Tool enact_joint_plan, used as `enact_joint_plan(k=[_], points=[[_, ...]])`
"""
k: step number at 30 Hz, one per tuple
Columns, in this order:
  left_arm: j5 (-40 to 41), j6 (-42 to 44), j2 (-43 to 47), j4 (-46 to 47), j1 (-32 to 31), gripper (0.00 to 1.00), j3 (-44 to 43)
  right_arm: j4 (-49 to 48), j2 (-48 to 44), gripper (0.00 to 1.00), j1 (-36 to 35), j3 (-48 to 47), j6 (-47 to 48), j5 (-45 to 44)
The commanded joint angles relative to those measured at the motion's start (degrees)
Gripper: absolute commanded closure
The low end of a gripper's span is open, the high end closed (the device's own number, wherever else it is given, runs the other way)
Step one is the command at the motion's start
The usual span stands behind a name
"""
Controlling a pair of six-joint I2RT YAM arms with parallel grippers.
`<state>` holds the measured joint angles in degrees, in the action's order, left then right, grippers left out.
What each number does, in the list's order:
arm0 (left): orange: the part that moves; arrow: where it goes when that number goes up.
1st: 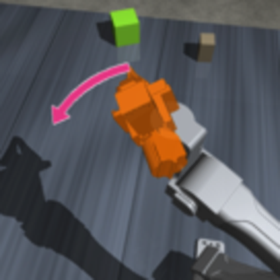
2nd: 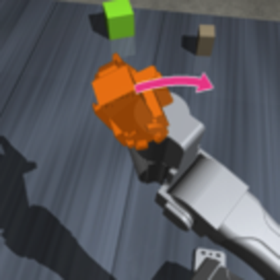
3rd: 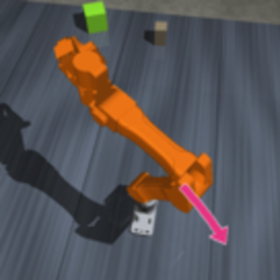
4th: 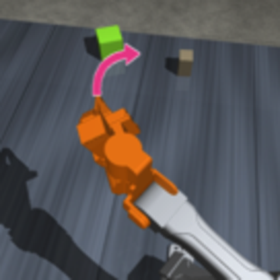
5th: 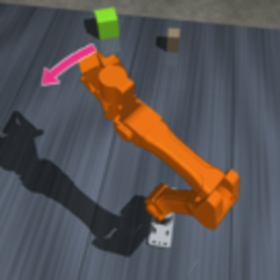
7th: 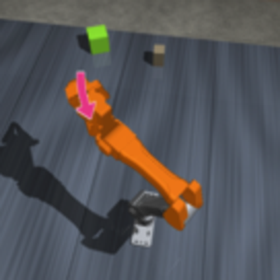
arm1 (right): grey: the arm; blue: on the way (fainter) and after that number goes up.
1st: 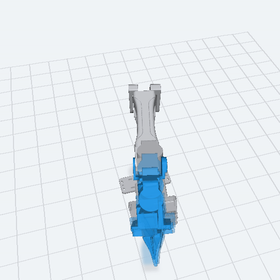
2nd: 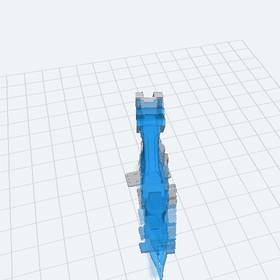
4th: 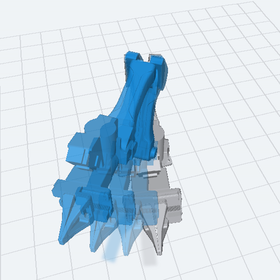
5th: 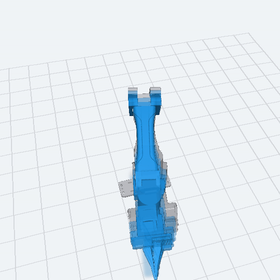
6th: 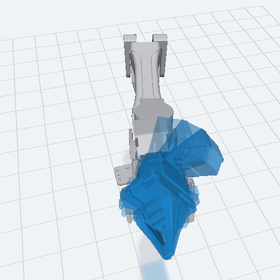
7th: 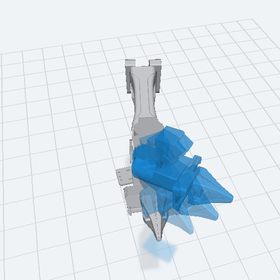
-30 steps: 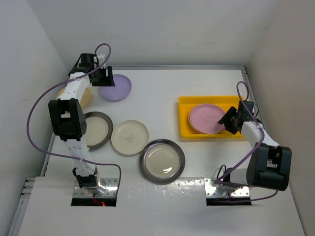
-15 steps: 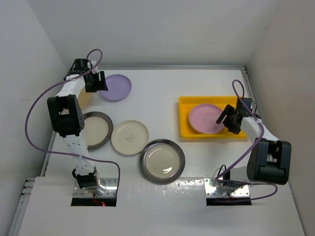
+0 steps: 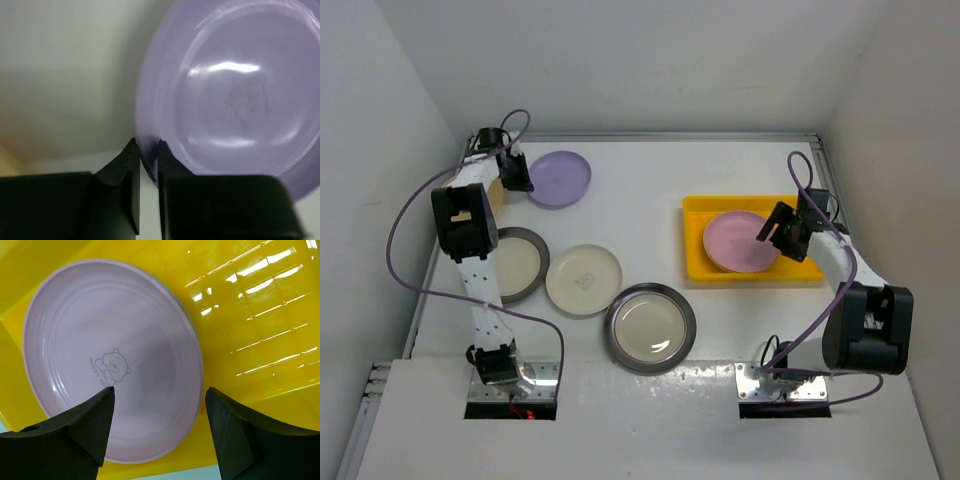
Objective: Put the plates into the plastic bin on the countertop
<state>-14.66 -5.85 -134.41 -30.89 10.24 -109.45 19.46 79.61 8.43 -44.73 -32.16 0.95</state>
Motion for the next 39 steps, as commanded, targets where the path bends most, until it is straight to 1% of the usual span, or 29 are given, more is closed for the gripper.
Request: enact_joint_plan(k=[1,3,7,11,13,14,15,17,18,20,21,22,23,24,25,26,30,31,34,39], points=[[-7.39,0.40,-3.49,-1.27,-0.48,0.86,-0.85,-0.04,-2.44,0.28,-0.25,-2.99,-0.36,-1.92],[-8.19,0.92,-3.49,-1.27,-0.48,1.00,-0.85,0.31,-3.23,0.28,-0.43,-3.34,-0.62,-2.00],[-10.91,1.54,-2.71,-1.27,-0.48,1.00,-3.30,1.19,-5.16,0.28,-0.17,-4.13,-1.14,-2.97],[-13.64,1.54,3.25,-1.27,-1.63,1.00,-7.43,1.37,-9.38,0.28,0.89,-3.35,-4.12,-3.32],[-14.17,1.02,5.55,-1.27,-3.11,1.00,-9.02,1.11,-11.76,0.28,2.99,-2.30,-6.32,-3.50],[-14.96,0.32,6.87,-1.27,-3.73,1.00,-9.72,1.10,-14.46,0.28,3.43,-1.94,-7.81,-4.28],[-16.01,-0.21,9.49,-1.27,-5.13,1.00,-10.25,1.45,-15.18,0.28,5.09,-1.33,-8.44,-4.90],[-17.42,-1.27,11.97,-1.27,-6.89,1.00,-11.14,2.15,-17.20,0.28,6.51,-0.36,-10.99,-8.06],[-18.73,-2.06,13.11,-1.27,-9.34,1.00,-11.66,2.94,-20.26,0.28,7.47,0.43,-12.04,-11.12],[-18.74,-2.06,15.92,-1.27,-12.86,1.00,-11.14,3.04,-23.08,0.28,8.71,2.53,-13.28,-12.81],[-19.35,-2.06,16.45,-1.27,-16.88,1.00,-10.35,2.86,-24.49,0.28,8.71,3.06,-13.54,-14.21],[-19.36,-2.06,16.46,-1.27,-18.92,1.00,-10.35,2.60,-26.07,0.28,8.89,4.20,-13.11,-14.57],[-19.97,-3.37,15.85,-1.27,-20.94,1.00,-10.35,2.42,-26.52,0.28,8.80,5.17,-12.75,-14.75],[-20.67,-3.99,14.89,-1.27,-24.70,1.00,-11.22,2.33,-27.49,0.28,8.97,5.35,-12.05,-14.66],[-20.68,-4.00,13.66,-1.27,-26.57,1.00,-12.01,2.51,-28.02,0.28,8.89,5.70,-11.70,-14.66],[-20.68,-4.69,10.95,-1.27,-30.24,1.00,-13.84,3.55,-28.46,0.28,8.98,5.62,-11.52,-14.75],[-20.68,-6.45,4.08,0.57,-36.68,1.00,-18.77,5.14,-28.55,0.28,8.98,5.18,-10.46,-14.40],[-21.72,-7.24,2.76,1.53,-39.04,1.00,-19.65,5.32,-28.64,0.28,8.98,4.92,-10.20,-13.61],[-22.87,-10.41,-1.89,6.10,-42.83,1.00,-22.82,5.76,-27.68,0.28,8.98,4.57,-10.11,-11.76],[-22.35,-13.92,-6.39,11.64,-46.18,1.00,-24.67,8.13,-26.09,0.28,8.98,4.82,-9.94,-9.40]])
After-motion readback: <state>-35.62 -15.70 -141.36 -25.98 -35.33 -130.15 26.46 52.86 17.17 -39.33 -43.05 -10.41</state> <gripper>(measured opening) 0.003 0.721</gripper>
